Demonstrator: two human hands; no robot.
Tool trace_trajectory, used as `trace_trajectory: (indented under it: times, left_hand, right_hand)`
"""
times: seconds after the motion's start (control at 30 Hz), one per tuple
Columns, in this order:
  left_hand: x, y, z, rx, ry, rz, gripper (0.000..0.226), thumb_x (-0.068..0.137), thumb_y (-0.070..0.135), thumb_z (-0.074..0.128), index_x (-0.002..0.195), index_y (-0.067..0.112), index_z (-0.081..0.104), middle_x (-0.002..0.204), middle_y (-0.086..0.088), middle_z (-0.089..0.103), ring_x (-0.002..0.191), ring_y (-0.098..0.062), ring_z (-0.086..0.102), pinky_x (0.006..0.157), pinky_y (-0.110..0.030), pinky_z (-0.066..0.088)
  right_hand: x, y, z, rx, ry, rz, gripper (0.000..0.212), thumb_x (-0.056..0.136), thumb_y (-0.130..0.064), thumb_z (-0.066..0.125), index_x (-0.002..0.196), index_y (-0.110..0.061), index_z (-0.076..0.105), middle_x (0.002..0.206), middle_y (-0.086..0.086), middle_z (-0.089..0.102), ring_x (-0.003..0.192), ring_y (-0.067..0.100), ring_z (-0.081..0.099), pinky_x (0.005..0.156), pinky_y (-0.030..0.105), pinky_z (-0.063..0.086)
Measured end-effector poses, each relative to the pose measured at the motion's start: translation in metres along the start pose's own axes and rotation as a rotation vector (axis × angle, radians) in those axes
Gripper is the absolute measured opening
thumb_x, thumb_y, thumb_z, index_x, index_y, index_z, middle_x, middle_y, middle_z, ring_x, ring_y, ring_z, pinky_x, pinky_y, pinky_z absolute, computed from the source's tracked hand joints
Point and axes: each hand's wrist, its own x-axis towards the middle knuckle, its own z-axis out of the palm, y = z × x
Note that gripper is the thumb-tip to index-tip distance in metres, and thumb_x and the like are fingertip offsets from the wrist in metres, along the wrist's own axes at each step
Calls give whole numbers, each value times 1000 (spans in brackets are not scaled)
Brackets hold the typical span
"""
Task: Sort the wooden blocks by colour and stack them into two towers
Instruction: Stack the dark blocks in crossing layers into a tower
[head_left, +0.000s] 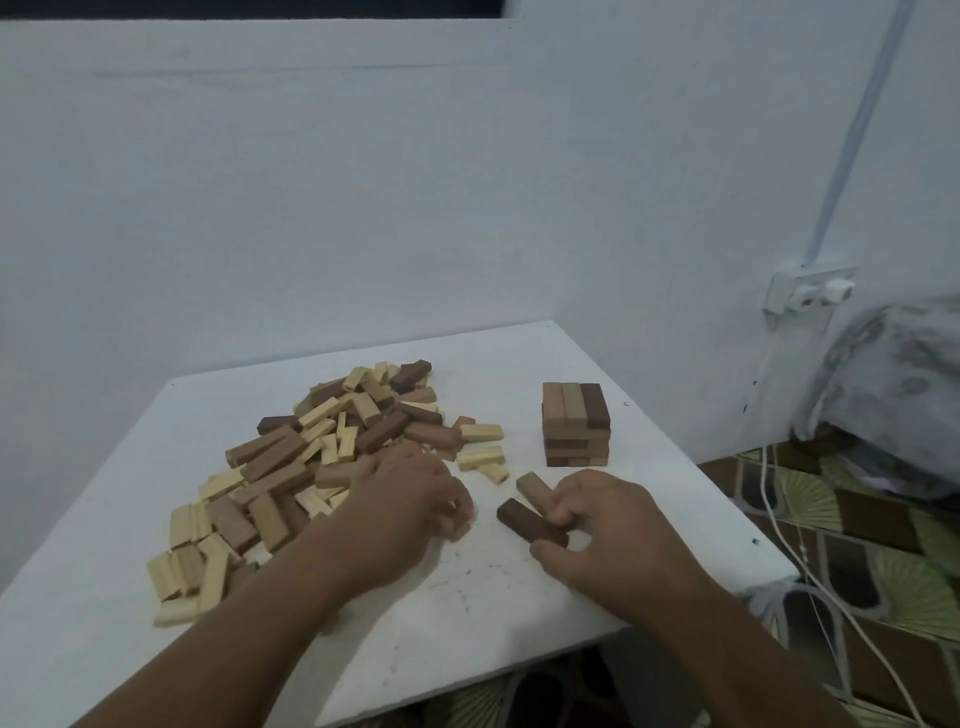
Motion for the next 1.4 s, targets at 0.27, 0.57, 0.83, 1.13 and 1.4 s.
trace_trajectory:
  times: [0.27,0.57,0.83,1.13,1.4]
  left_hand:
    - [-2,18,19,-408,104,-38,33,74,27,84,103,35,72,99,17,63,95,-4,57,84,-29,52]
    - [1,24,26,-523,149,-232,33,60,29,93,88,34,75,89,14,71,81,-5,62,78,-28,55]
    - [0,21,25,-594,148,-186,34,60,22,94,84,39,76,97,17,73,85,-5,64,84,-29,55]
    - [8,12,29,-618,166,-167,30,56,19,95,81,28,80,90,10,74,83,-9,66,80,-34,57]
    - [12,11,26,-599,116,-104,17,77,3,80,81,18,82,98,13,70,90,1,65,80,-15,51]
  right_hand:
    - [1,-2,3,85,-20,-19,17,75,-39,81,87,-28,74,92,-13,61,88,4,56,83,28,50]
    - [6,0,4,149,-102,-48,21,74,-13,83,94,-13,80,106,-5,66,98,8,60,86,11,42]
    - [14,1,12,225,-47,-38,11,69,-10,86,78,-14,81,85,-7,68,81,7,63,80,23,50]
    - [11,4,10,208,-62,-57,22,63,-31,90,80,-22,79,88,-12,67,82,5,62,78,30,53]
    - [8,-19,24,18,8,25,51,58,-60,84,69,-23,50,80,-7,50,72,10,47,63,25,40]
